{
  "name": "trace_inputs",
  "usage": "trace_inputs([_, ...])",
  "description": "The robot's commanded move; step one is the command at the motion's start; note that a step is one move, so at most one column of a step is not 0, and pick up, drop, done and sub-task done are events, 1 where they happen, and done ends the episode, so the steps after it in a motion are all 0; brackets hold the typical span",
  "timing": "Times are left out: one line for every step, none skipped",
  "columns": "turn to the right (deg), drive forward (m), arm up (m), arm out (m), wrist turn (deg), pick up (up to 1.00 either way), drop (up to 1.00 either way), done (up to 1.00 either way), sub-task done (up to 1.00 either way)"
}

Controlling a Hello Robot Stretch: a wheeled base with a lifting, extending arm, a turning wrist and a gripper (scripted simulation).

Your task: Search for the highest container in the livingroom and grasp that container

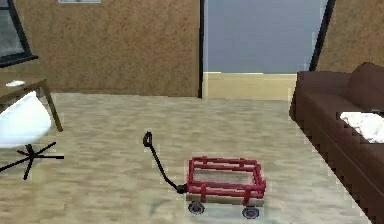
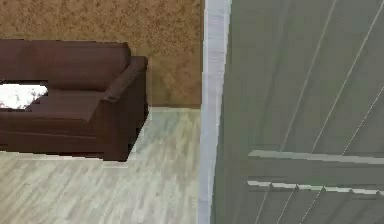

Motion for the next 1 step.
trace_inputs([36.0,0.0,0.0,0.0,0.0,0.0,0.0,0.0,0.0])
